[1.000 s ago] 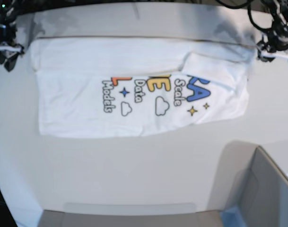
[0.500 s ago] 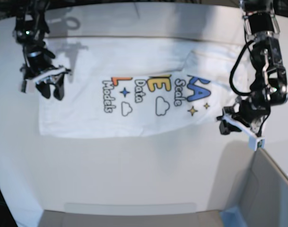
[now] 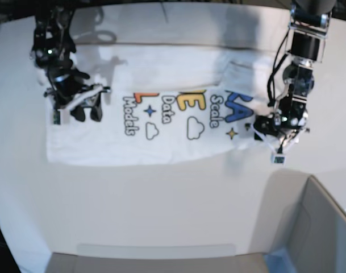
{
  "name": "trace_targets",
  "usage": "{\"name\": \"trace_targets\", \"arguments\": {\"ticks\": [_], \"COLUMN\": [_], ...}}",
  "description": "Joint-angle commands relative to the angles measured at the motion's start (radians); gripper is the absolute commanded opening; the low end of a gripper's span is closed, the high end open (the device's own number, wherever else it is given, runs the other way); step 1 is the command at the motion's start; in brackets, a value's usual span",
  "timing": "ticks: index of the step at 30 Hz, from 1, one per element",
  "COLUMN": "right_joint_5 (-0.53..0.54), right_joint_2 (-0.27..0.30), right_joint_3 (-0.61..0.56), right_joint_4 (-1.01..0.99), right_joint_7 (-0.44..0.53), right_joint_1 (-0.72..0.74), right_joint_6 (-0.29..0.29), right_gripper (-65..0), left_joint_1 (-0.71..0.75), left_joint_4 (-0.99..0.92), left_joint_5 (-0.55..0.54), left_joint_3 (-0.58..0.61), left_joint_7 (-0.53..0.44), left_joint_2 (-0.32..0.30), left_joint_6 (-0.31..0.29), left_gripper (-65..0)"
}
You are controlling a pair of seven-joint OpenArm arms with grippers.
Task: Layout the t-shirt on the table in an organized manner, then fold the t-shirt properly
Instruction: 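Grasp the shirt body near the print with both grippers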
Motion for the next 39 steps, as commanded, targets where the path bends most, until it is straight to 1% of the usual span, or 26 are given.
{"name": "trace_targets", "arguments": {"ticks": [1,4,5,7,9,10,11,16,19,24,26,32,36,38,39], "right_joint_5": [0.006,0.006,0.006,0.006,0.006,0.006,0.006,0.006,0.006,0.010,0.010,0.008,0.008,0.008,0.008], "right_joint_2": [0.008,0.006,0.006,0.004,0.004,0.004,0.003,0.003,0.003,0.000,0.000,0.000,-0.015,-0.019,-0.019], "right_joint_3": [0.005,0.005,0.005,0.005,0.005,0.005,0.005,0.002,0.003,-0.001,-0.001,-0.003,-0.003,-0.003,-0.003], "right_joint_4": [0.018,0.018,0.018,0.016,0.004,-0.007,-0.018,-0.076,-0.099,-0.111,-0.111,-0.140,-0.160,-0.160,-0.162], "right_joint_7": [0.022,0.022,0.021,0.021,0.021,0.021,0.021,0.021,0.021,0.021,0.021,0.021,0.021,0.021,0.021], "right_joint_1": [0.005,0.004,0.004,0.002,0.004,0.007,0.007,0.008,0.008,0.008,0.008,0.023,0.030,0.030,0.030], "right_joint_6": [0.005,0.005,0.005,0.005,0.005,0.005,0.005,0.005,0.005,0.005,0.005,0.005,0.005,0.005,0.005], "right_gripper": [-37.4,-37.4,-37.4,-37.4,-37.4,-37.4,-37.4,-37.4,-37.4,-37.4,-37.4,-37.4,-37.4,-37.4,-37.4], "left_joint_1": [-0.019,-0.019,-0.019,-0.019,-0.019,-0.020,-0.020,-0.031,0.000,0.112,0.167,0.371,0.489,0.526,0.546], "left_joint_4": [-0.006,-0.032,-0.035,-0.040,-0.040,-0.040,-0.040,0.009,0.109,0.314,0.394,0.600,0.621,0.620,0.620], "left_joint_5": [0.009,0.009,0.009,0.009,0.009,0.009,0.009,0.009,0.009,0.008,0.008,0.008,0.008,0.008,0.008], "left_joint_3": [-0.002,0.022,0.045,0.074,0.074,0.073,0.076,0.073,0.005,-0.121,-0.142,-0.139,-0.134,-0.102,-0.079], "left_joint_7": [-0.025,-0.059,-0.064,-0.062,-0.067,-0.064,-0.059,-0.015,-0.005,-0.005,-0.005,-0.005,-0.005,-0.005,-0.005], "left_joint_2": [-0.011,-0.013,-0.014,-0.014,-0.010,-0.007,-0.007,-0.013,-0.013,-0.013,-0.013,-0.007,-0.008,-0.016,-0.031], "left_joint_6": [0.001,0.001,-0.001,-0.001,-0.001,-0.001,-0.001,-0.001,-0.001,-0.001,-0.001,-0.001,-0.001,-0.001,-0.001], "left_gripper": [-30.9,-31.7,-33.6,-41.0,-52.6,-59.6,-64.3,-64.7,-64.8,-64.7,-64.6,-64.6,-64.5,-64.4,-64.4]}}
